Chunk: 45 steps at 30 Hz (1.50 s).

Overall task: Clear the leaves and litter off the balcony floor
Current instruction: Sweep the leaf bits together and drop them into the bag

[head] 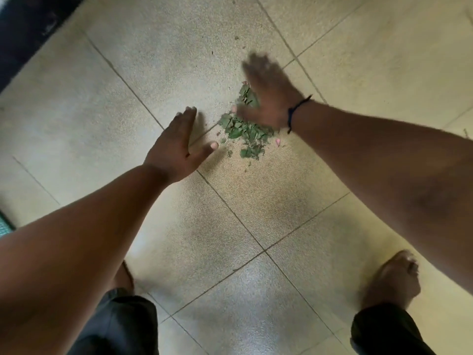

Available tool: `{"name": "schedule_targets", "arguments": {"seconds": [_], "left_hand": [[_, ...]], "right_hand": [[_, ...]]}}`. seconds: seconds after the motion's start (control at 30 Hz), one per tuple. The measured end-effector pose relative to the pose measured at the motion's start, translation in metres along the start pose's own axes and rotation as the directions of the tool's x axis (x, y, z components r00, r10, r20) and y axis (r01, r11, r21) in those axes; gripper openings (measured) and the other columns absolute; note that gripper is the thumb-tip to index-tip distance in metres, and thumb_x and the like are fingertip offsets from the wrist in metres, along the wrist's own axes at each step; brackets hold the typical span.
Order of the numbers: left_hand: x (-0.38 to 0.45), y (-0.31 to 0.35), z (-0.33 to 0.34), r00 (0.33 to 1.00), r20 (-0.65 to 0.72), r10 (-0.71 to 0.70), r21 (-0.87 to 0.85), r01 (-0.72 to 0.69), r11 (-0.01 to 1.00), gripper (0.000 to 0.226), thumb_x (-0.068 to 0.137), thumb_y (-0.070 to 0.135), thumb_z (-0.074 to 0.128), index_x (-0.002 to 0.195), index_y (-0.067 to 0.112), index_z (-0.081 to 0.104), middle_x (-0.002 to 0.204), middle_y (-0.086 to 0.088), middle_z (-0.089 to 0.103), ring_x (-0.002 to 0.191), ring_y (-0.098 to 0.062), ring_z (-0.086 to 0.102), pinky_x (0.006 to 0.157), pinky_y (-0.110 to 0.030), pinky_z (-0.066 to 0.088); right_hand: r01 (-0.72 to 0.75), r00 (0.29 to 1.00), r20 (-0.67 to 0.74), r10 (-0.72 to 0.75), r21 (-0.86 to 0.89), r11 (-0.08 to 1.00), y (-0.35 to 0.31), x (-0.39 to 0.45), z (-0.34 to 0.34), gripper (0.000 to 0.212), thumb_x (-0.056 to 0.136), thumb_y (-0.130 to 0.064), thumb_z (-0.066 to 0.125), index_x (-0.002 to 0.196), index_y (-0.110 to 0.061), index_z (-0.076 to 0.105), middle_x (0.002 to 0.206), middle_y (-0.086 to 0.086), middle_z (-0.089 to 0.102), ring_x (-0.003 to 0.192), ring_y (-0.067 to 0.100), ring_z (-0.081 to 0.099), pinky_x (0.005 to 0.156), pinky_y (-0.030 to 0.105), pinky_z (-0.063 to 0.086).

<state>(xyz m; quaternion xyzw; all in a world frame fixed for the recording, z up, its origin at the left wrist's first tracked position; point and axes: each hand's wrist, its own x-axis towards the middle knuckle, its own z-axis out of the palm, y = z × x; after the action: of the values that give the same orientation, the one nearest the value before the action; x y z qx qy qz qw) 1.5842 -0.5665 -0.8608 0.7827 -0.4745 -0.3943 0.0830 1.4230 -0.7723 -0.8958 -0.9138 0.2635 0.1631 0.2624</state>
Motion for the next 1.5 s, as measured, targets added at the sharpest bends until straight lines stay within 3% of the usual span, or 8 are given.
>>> {"name": "schedule_targets", "arguments": {"seconds": [0.17,0.33,0.5,0.77,0.97,1.07,1.33,1.5], "left_hand": [[-0.019,-0.014,0.015,0.983,0.174,0.060,0.254,-0.103,0.962,0.117,0.072,0.089,0.025,0.158,0.013,-0.003,0.165,-0.009,-0.006,0.152,-0.024,-0.007,0.123,-0.040,0.003],[-0.039,-0.019,0.038,0.981,0.192,0.040,0.361,-0.109,0.926,0.133,0.064,0.098,0.025,0.156,0.010,-0.014,0.163,-0.011,-0.020,0.150,-0.027,-0.019,0.120,-0.041,-0.011],[-0.035,-0.027,0.038,0.984,0.179,-0.011,0.432,-0.069,0.899,0.143,0.056,0.099,0.035,0.152,0.011,-0.025,0.158,-0.011,-0.033,0.145,-0.028,-0.031,0.118,-0.050,-0.018],[-0.023,-0.020,0.045,0.948,0.300,0.101,0.450,-0.235,0.862,0.137,0.056,0.097,0.040,0.156,0.020,-0.014,0.154,-0.013,-0.037,0.141,-0.032,-0.039,0.113,-0.053,-0.025],[-0.041,-0.032,0.031,0.967,-0.105,0.234,0.105,-0.224,0.969,0.069,0.085,0.064,0.055,0.133,0.015,0.060,0.143,-0.008,0.055,0.140,-0.027,0.042,0.118,-0.052,0.019],[-0.054,-0.034,0.020,0.927,-0.372,-0.049,-0.183,-0.022,0.983,0.024,0.094,0.033,0.063,0.100,0.012,0.074,0.107,0.001,0.070,0.105,-0.018,0.063,0.093,-0.029,0.044],[-0.067,-0.026,0.027,0.867,-0.261,-0.424,-0.483,0.263,0.835,0.015,0.097,0.034,0.060,0.086,0.027,0.065,0.084,0.018,0.063,0.081,0.009,0.058,0.073,-0.006,0.040],[-0.070,0.004,0.031,0.814,-0.136,-0.564,-0.767,0.274,0.581,0.027,0.093,0.044,0.056,0.081,0.025,0.071,0.083,-0.001,0.071,0.084,-0.013,0.064,0.079,-0.030,0.047]], "right_hand": [[0.351,0.923,0.232,-0.308,-0.177,0.919,-0.025,-0.046,0.040,0.109,0.083,-0.081,0.034,0.155,-0.009,-0.006,0.163,0.013,-0.010,0.150,0.027,-0.009,0.118,0.035,-0.010],[0.097,0.982,-0.158,-0.104,-0.051,0.994,0.004,-0.107,0.068,0.115,0.071,-0.086,0.047,0.150,-0.005,0.023,0.156,0.025,0.024,0.146,0.041,0.020,0.120,0.052,0.016],[-0.139,0.969,-0.226,0.103,-0.150,0.979,0.007,-0.115,0.101,0.141,0.061,-0.097,0.044,0.148,0.010,0.021,0.156,0.031,0.016,0.146,0.047,0.013,0.121,0.051,0.005],[0.140,0.958,-0.236,-0.160,-0.100,0.985,-0.075,-0.031,0.105,0.112,0.069,-0.081,0.042,0.150,-0.009,0.016,0.155,0.025,0.027,0.145,0.043,0.021,0.119,0.048,0.011],[0.243,0.830,-0.455,-0.324,-0.228,0.943,-0.082,-0.022,0.111,0.034,0.088,-0.037,0.055,0.112,-0.016,0.067,0.123,0.010,0.062,0.123,0.033,0.053,0.101,0.043,0.042],[0.259,0.798,-0.492,-0.347,-0.240,0.936,-0.081,-0.021,0.109,0.019,0.090,-0.029,0.057,0.099,-0.015,0.066,0.113,0.007,0.065,0.107,0.029,0.057,0.084,0.041,0.048],[0.500,0.692,-0.395,-0.604,-0.342,0.796,-0.062,0.007,0.088,0.028,0.093,-0.038,0.057,0.085,-0.012,0.060,0.075,0.006,0.058,0.060,0.022,0.054,0.055,0.030,0.046],[0.317,0.920,-0.185,-0.346,-0.167,0.933,-0.080,0.012,0.058,0.034,0.098,-0.034,0.048,0.085,-0.007,0.065,0.073,0.009,0.063,0.059,0.028,0.060,0.050,0.028,0.038]]}}
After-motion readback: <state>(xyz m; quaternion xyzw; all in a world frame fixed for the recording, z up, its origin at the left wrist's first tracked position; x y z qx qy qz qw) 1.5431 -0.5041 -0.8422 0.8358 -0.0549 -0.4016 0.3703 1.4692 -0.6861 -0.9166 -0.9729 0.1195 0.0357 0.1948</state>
